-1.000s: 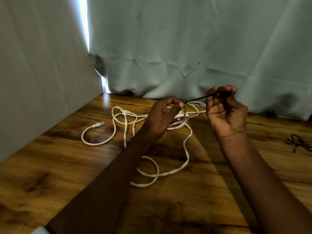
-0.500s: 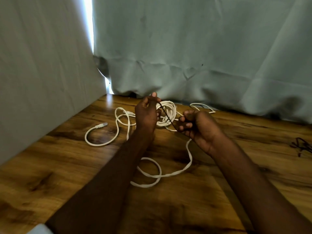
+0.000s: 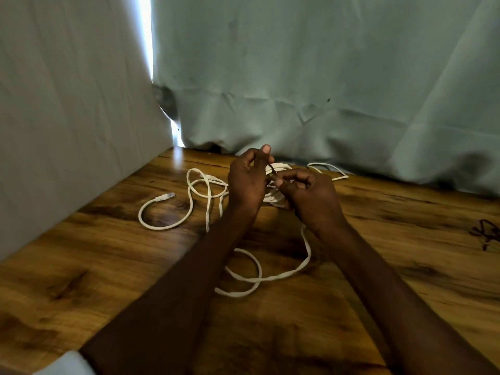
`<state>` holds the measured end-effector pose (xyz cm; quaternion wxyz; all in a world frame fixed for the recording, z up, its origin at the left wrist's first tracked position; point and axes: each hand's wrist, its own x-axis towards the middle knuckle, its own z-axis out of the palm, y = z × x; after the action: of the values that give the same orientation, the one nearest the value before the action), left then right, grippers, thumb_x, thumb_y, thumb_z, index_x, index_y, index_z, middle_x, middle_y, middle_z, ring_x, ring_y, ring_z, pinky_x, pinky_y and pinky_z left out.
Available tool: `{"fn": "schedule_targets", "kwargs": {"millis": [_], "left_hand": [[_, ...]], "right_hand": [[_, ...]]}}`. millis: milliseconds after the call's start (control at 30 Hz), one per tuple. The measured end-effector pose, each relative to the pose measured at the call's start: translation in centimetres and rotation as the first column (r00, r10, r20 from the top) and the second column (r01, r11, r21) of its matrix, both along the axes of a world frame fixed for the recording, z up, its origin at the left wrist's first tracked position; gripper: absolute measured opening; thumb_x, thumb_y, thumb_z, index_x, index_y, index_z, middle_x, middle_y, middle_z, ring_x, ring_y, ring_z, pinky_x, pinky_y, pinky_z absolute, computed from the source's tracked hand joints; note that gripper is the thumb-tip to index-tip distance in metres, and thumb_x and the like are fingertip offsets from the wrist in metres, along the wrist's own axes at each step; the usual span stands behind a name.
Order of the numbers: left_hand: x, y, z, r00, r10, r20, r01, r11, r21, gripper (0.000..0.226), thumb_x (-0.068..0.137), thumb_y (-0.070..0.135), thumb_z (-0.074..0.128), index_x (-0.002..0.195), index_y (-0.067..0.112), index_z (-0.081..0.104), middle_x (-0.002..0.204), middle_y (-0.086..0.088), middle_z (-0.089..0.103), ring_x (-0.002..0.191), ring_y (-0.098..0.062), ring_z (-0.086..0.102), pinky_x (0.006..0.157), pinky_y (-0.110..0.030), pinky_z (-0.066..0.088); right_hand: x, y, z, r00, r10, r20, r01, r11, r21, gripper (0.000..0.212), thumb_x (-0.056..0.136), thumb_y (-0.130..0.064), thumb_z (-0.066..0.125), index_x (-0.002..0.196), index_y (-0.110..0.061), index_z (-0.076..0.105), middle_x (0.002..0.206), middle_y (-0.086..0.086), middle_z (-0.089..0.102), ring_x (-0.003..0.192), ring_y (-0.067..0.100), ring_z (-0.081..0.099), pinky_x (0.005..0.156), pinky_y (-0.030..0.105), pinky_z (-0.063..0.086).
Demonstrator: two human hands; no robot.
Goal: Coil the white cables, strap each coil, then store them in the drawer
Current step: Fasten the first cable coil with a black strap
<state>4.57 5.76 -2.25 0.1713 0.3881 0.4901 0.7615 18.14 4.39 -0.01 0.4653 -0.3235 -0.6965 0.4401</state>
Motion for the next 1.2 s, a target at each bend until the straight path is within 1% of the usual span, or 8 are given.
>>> {"fn": "schedule_targets", "kwargs": {"millis": [100,200,467,633,767,900,1100,1200], "left_hand": [[0.0,0.1,-0.1,0.998,0.015,0.063,-0.011,0.998,-0.063,0.038,0.098,0.047,0.063,0.081,0.014,0.069,0.068,-0.001,0.066,0.058,-0.012,0.065,0.054,-0.026,0.05],[0.1,0.2,0.0,0.991,-0.026,0.128,0.046,0.988,-0.15,0.043,0.098,0.05,0.061,0.083,0.011,0.064,0.058,0.0,0.06,0.044,-0.008,0.056,0.047,-0.022,0.044],[-0.1,-0.6,1.2,0.738,-0.574,0.356,0.623,0.781,-0.034,0.016,0.103,0.005,0.048,0.109,-0.002,0.061,0.074,-0.013,0.063,0.059,-0.018,0.059,0.064,-0.032,0.055],[0.3,-0.6,1.3,0.699,-0.56,0.445,0.584,0.806,0.098,0.015,0.103,-0.001,0.046,0.106,0.004,0.059,0.076,-0.01,0.064,0.055,-0.012,0.059,0.058,-0.026,0.052],[0.3,-0.7,1.4,0.686,-0.567,0.456,0.585,0.802,0.119,0.021,0.103,-0.004,0.042,0.109,0.003,0.06,0.083,-0.013,0.063,0.054,-0.011,0.06,0.056,-0.023,0.052],[0.6,-0.5,1.3,0.69,-0.554,0.465,0.564,0.815,0.135,0.013,0.104,0.0,0.047,0.106,0.005,0.059,0.077,-0.012,0.061,0.056,-0.014,0.061,0.059,-0.03,0.056],[0.5,-0.5,1.6,0.756,-0.438,0.487,0.453,0.886,0.093,0.014,0.103,-0.002,0.049,0.098,0.006,0.059,0.077,-0.009,0.059,0.051,-0.008,0.058,0.049,-0.021,0.053],[0.6,-0.2,0.9,0.887,-0.331,0.323,0.343,0.939,0.02,0.01,0.102,0.001,0.052,0.097,0.007,0.058,0.064,-0.005,0.056,0.053,-0.012,0.051,0.056,-0.028,0.049]], "right_hand": [[0.3,-0.5,0.5,0.998,0.027,0.055,-0.029,0.999,0.031,0.027,0.098,0.001,0.062,0.091,-0.02,0.076,0.063,-0.013,0.072,0.045,0.0,0.054,0.043,0.014,0.041],[0.7,-0.5,0.7,0.998,0.057,0.014,-0.057,0.998,-0.002,0.026,0.097,0.011,0.056,0.096,-0.008,0.074,0.058,-0.018,0.069,0.042,-0.006,0.055,0.042,0.007,0.038],[1.2,1.9,0.6,0.988,-0.121,-0.097,0.085,0.945,-0.315,0.024,0.095,0.002,0.061,0.102,-0.015,0.076,0.043,-0.001,0.049,0.037,0.01,0.035,0.039,0.017,0.027],[0.9,1.6,0.5,0.99,-0.119,-0.074,0.114,0.991,-0.065,0.019,0.093,0.006,0.063,0.102,-0.004,0.075,0.045,-0.015,0.057,0.037,-0.001,0.047,0.042,0.012,0.035],[0.7,2.2,0.0,0.984,-0.177,0.035,0.17,0.974,0.147,0.024,0.086,-0.003,0.073,0.087,-0.026,0.077,0.053,-0.02,0.061,0.048,-0.003,0.053,0.056,0.02,0.043],[1.0,3.2,-0.9,0.96,-0.251,0.121,0.233,0.961,0.146,0.015,0.086,-0.016,0.078,0.078,-0.028,0.077,0.066,-0.006,0.07,0.055,0.011,0.059,0.062,0.038,0.053],[1.1,2.8,0.1,0.985,-0.144,0.099,0.142,0.99,0.022,0.008,0.093,-0.013,0.073,0.089,-0.012,0.08,0.048,-0.018,0.058,0.042,-0.004,0.05,0.053,0.019,0.036],[1.3,2.2,0.8,0.997,-0.061,0.041,0.069,0.975,-0.212,0.011,0.096,-0.012,0.068,0.092,-0.01,0.077,0.047,-0.013,0.054,0.041,0.002,0.043,0.048,0.021,0.034]]}}
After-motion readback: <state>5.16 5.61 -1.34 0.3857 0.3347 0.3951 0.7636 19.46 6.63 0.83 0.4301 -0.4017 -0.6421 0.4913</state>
